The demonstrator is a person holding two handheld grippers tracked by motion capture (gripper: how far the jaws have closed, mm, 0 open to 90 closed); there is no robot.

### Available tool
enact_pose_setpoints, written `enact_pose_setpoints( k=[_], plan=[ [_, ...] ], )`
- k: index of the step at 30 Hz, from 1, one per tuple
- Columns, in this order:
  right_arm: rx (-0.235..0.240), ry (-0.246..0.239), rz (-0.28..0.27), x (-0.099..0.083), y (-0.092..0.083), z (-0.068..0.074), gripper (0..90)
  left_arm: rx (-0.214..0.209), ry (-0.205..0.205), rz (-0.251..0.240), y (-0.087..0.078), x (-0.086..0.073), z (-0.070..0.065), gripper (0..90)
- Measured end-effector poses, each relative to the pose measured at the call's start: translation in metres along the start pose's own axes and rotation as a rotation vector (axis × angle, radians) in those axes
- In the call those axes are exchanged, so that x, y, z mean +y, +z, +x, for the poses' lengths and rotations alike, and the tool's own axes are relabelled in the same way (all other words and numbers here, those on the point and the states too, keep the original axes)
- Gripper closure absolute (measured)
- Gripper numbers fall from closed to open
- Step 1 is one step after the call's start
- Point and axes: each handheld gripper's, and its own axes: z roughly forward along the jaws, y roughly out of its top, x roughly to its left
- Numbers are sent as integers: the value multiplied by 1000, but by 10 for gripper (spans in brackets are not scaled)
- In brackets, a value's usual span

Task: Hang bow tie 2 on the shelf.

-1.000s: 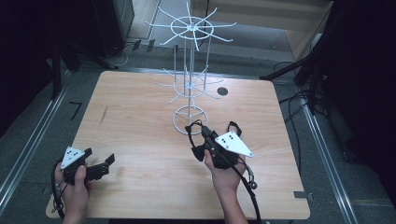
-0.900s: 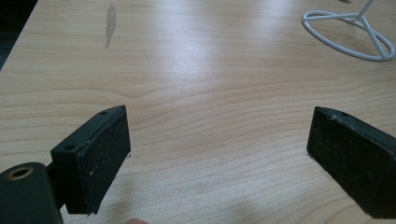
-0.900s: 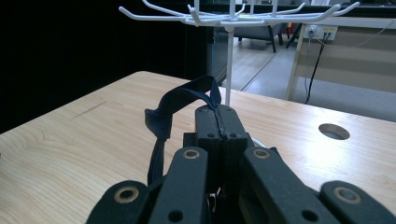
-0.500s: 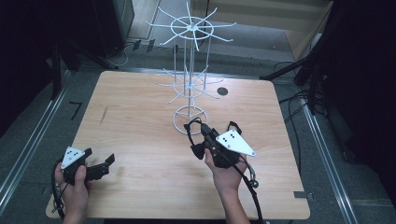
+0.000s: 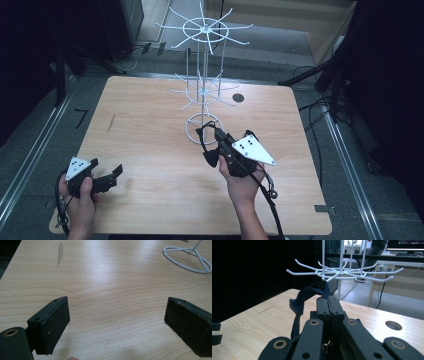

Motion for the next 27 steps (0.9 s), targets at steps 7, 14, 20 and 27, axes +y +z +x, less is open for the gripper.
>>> enact_pose_setpoints(
  k=[7, 14, 20, 27],
  plan=[
    [1, -6, -17, 8, 0, 1, 900, -6, -3, -12, -1, -1, 0, 69],
    [-1, -4, -22, 15, 4, -1, 900, -9, -2, -14, -2, -1, 0, 69],
    [-7, -8, -19, 20, 9, -3, 900, -10, 1, -9, -2, -1, 0, 69],
    [-13, -4, -4, 18, 21, -6, 900, -10, 2, -7, -2, -1, 0, 69]
  ],
)
